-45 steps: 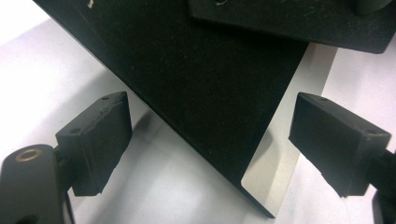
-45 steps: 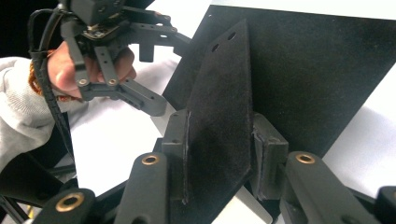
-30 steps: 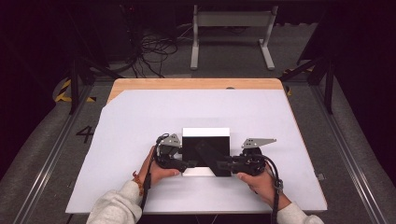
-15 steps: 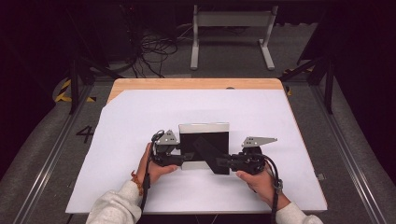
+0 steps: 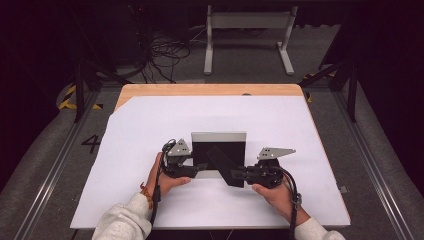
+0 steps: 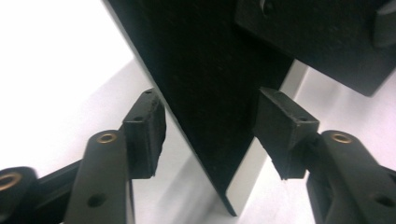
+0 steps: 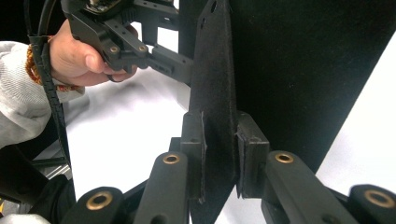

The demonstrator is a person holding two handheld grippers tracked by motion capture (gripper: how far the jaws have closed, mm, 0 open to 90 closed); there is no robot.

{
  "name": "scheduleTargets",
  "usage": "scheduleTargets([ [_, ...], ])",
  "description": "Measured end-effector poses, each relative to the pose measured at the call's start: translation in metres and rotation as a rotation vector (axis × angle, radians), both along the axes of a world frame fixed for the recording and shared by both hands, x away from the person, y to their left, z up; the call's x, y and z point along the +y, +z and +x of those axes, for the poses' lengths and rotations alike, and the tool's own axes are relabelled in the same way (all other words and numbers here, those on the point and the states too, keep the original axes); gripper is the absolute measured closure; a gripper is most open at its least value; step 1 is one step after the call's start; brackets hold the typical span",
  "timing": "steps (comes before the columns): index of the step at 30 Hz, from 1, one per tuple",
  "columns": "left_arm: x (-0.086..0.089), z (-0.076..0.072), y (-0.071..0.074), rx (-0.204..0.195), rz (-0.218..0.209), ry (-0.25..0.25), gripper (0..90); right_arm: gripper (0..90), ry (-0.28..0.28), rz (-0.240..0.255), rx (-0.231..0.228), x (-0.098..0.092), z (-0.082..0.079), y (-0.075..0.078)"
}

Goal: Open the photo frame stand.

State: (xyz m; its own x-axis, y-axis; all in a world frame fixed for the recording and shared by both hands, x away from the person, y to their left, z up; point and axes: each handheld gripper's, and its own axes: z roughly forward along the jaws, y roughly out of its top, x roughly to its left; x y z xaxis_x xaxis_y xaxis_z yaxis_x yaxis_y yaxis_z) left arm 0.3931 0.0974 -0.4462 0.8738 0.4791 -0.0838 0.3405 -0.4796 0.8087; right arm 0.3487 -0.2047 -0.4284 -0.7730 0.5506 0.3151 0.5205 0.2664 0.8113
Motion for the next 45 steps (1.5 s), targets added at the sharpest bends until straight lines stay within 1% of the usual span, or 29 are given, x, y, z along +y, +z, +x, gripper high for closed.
scheduleTargets([
  [1, -0.001, 0.000, -0.001, -0.001, 0.010, 0.004, 44.7, 77.1, 0.000, 0.000, 0.000, 0.000, 0.000, 0.000],
  [3, -0.002, 0.001, -0.002, 0.005, 0.007, 0.005, 41.1, 77.0, 0.001, 0.003, -0.002, 0.000, 0.000, 0.000],
  [4, -0.003, 0.002, -0.002, 0.005, 0.010, 0.012, 40.7, 76.9, 0.001, 0.004, -0.001, 0.000, 0.000, 0.000],
  [6, -0.004, 0.003, -0.002, 0.006, 0.008, 0.009, 41.2, 76.9, 0.001, 0.004, 0.000, 0.000, 0.000, 0.000],
  [7, -0.006, 0.004, -0.003, 0.010, 0.005, 0.000, 41.2, 76.9, 0.002, 0.003, -0.002, 0.000, 0.000, 0.000],
  [8, -0.007, 0.004, -0.004, 0.010, 0.007, -0.013, 45.1, 76.7, 0.003, -0.001, -0.005, 0.001, -0.001, 0.001],
  [9, -0.008, 0.003, -0.004, 0.007, 0.010, -0.025, 45.1, 76.7, 0.003, -0.001, -0.005, 0.001, -0.001, 0.001],
  [11, -0.009, 0.002, -0.003, 0.007, 0.013, -0.031, 48.4, 76.7, 0.008, -0.009, -0.010, 0.001, -0.002, 0.001],
  [13, -0.009, 0.002, -0.002, 0.006, 0.016, -0.032, 48.9, 76.8, 0.010, -0.010, -0.011, 0.001, -0.002, 0.001],
  [16, -0.011, 0.001, -0.001, -0.011, 0.025, -0.018, 50.2, 76.9, 0.011, -0.018, -0.017, 0.001, -0.002, 0.002],
  [21, -0.017, 0.000, -0.001, -0.056, 0.033, 0.014, 53.1, 77.4, -0.003, -0.049, -0.039, 0.000, -0.001, 0.004],
  [25, -0.021, 0.001, -0.001, -0.076, 0.037, 0.035, 53.4, 77.4, -0.011, -0.067, -0.056, -0.001, 0.002, 0.003],
  [28, -0.023, 0.002, 0.000, -0.105, 0.046, 0.043, 53.4, 77.8, -0.014, -0.074, -0.063, -0.002, 0.002, 0.004],
  [32, -0.024, 0.002, 0.000, -0.118, 0.052, 0.046, 53.3, 77.9, -0.018, -0.081, -0.070, -0.002, 0.002, 0.004],
  [34, -0.023, 0.001, 0.000, -0.117, 0.052, 0.040, 53.7, 77.9, -0.019, -0.084, -0.072, -0.001, 0.001, 0.003],
  [38, -0.020, 0.001, 0.001, -0.113, 0.043, 0.030, 55.2, 78.1, -0.014, -0.094, -0.077, -0.001, -0.001, 0.002],
  [41, -0.016, 0.001, 0.003, -0.108, 0.015, 0.025, 56.2, 78.5, -0.008, -0.105, -0.084, -0.001, -0.003, 0.001],
  [42, -0.014, 0.001, 0.005, -0.118, 0.001, 0.032, 55.6, 78.7, -0.005, -0.106, -0.084, -0.001, -0.003, 0.001],
  [43, -0.012, 0.000, 0.006, -0.120, -0.007, 0.037, 54.2, 78.8, -0.004, -0.105, -0.083, -0.001, -0.004, 0.000],
  [45, -0.009, -0.001, 0.010, -0.136, -0.028, 0.033, 53.4, 78.9, -0.002, -0.111, -0.087, -0.001, -0.005, 0.000],
])
